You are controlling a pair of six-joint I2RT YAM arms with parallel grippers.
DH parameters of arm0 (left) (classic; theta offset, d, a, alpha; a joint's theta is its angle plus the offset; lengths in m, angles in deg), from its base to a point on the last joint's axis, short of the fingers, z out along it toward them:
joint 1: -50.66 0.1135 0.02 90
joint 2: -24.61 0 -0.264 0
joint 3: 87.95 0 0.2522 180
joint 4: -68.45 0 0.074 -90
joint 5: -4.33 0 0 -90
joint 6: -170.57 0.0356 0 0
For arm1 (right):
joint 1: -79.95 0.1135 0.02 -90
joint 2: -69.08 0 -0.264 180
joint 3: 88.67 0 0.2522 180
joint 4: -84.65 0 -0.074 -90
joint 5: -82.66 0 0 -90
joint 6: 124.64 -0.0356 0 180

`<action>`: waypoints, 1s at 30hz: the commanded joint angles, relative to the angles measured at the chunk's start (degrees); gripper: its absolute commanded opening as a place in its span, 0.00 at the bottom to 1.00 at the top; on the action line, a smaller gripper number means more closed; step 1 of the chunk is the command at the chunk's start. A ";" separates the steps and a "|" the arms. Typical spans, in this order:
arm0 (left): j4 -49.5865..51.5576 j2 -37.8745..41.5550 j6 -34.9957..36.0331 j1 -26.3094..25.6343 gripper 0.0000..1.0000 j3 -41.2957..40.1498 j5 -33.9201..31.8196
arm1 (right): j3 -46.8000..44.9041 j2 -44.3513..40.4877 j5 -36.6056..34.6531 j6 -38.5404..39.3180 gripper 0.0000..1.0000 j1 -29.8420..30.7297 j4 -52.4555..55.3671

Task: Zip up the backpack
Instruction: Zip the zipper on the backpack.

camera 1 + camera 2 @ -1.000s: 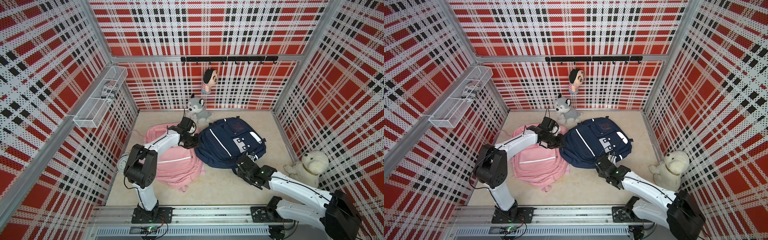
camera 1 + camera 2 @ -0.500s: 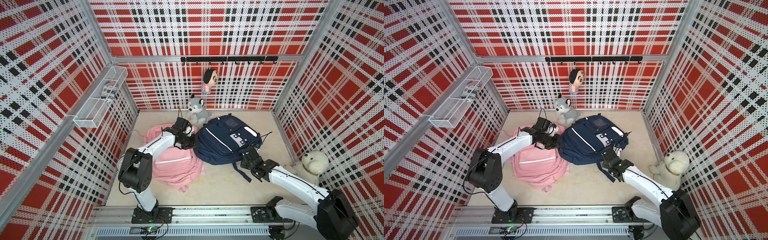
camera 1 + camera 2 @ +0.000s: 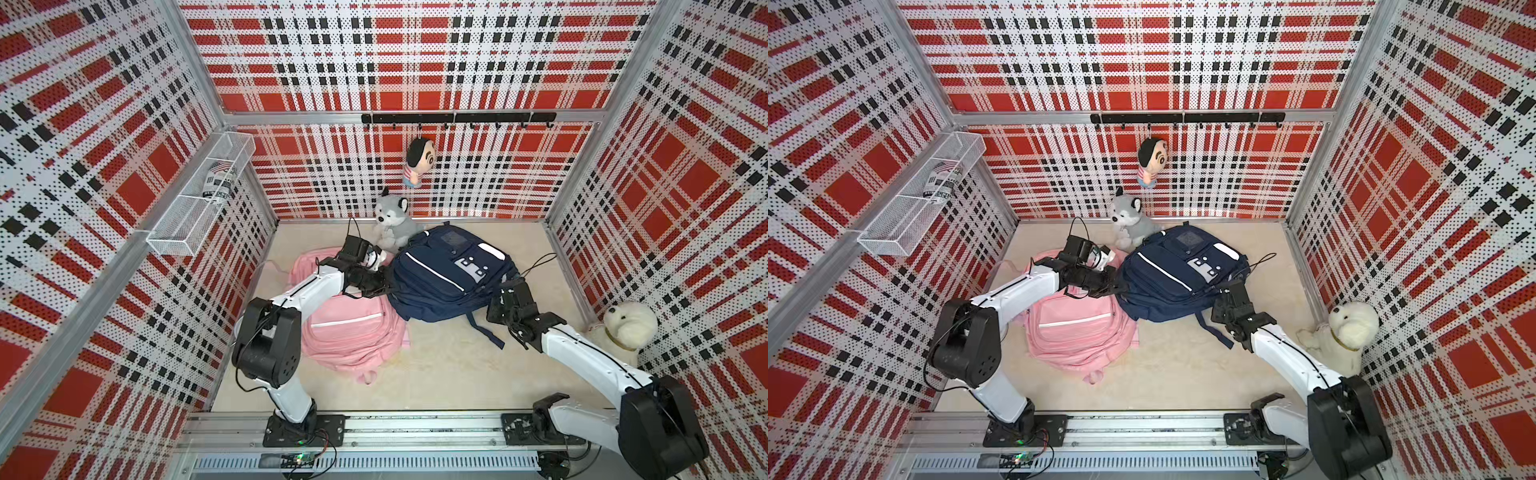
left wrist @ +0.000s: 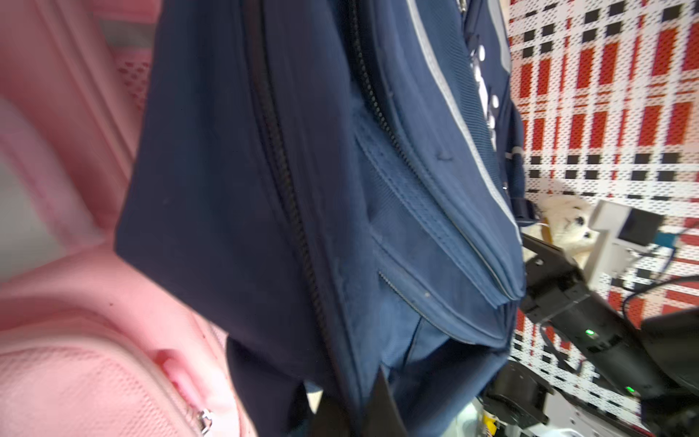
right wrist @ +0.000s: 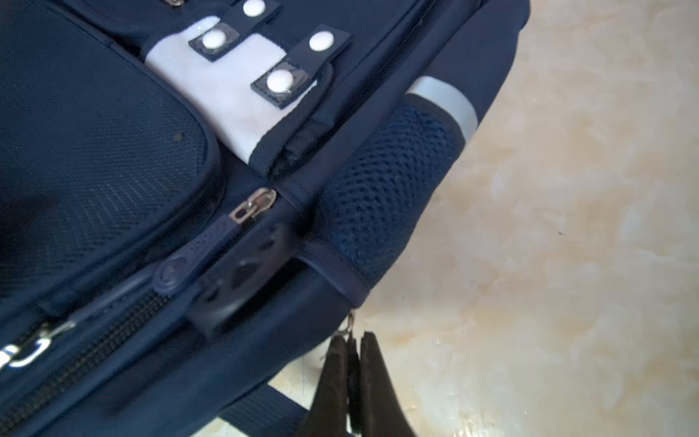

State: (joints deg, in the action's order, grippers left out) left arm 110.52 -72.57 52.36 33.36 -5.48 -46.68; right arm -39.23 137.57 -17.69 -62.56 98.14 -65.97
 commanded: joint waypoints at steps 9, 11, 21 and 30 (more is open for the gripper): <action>-4.08 10.18 0.05 7.68 0.00 -3.17 10.85 | -0.53 2.69 -4.32 19.25 0.00 -10.59 -12.38; -4.77 10.64 -0.57 7.31 0.00 -3.22 12.55 | -0.83 3.26 -2.52 21.62 0.00 -10.85 -14.73; -14.83 11.48 -9.40 -3.23 0.00 -4.27 10.90 | 3.24 6.68 -1.87 21.50 0.23 -13.53 -8.08; -30.96 8.24 -23.33 -11.49 0.00 -9.15 3.63 | 9.83 6.80 2.90 13.15 0.69 -13.51 5.13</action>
State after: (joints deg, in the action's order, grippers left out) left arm 92.51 -64.79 35.47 24.62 -13.77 -41.68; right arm -32.54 144.93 -14.76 -44.94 84.59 -68.88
